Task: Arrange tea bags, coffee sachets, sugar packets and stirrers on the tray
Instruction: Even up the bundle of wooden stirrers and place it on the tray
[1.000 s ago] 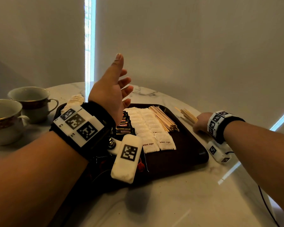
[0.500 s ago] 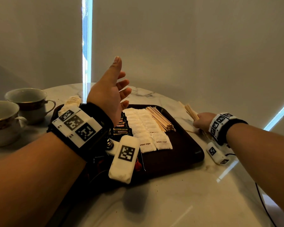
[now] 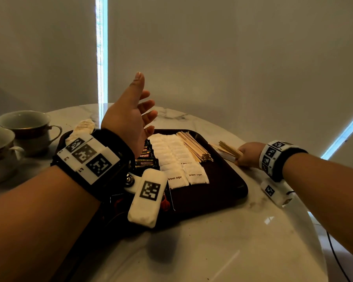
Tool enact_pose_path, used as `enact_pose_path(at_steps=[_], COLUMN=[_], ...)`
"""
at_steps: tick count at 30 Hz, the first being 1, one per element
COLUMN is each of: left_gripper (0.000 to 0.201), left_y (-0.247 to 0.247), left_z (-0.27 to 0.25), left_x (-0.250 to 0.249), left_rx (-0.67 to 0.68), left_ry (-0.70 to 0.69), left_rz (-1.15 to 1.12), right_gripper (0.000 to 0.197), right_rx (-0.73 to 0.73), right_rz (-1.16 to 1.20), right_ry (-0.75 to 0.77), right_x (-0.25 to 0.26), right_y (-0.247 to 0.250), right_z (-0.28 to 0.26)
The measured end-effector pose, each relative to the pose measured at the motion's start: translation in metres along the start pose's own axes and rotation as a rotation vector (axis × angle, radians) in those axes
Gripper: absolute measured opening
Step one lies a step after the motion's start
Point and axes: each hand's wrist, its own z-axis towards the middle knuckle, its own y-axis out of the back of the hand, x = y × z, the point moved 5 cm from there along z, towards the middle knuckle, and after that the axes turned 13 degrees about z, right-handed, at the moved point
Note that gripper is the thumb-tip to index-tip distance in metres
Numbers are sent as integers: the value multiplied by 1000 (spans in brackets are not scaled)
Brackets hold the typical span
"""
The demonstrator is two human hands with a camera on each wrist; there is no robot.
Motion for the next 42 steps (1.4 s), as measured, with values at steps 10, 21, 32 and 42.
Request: enact_pose_path(at_steps=[10,21,32,42], left_gripper=[47,42,34,24], left_y=[-1,-24,-47,-44], left_z=[-2,-14,-41,-33], left_x=[-1,8,12,12], left_rx=[15,208,484,297], left_ry=[1,48,-65,-165], left_rz=[-21,138,393,334], right_gripper=[6,22,33,10], right_rx=[-107,631,808,607], right_rz=[1142,1946,1891,1863], right_ry=[-79,573,776,600], right_x=[-20,147,194,183], right_y=[13,18,-8,-12], right_z=[-16,-120,-150,-148])
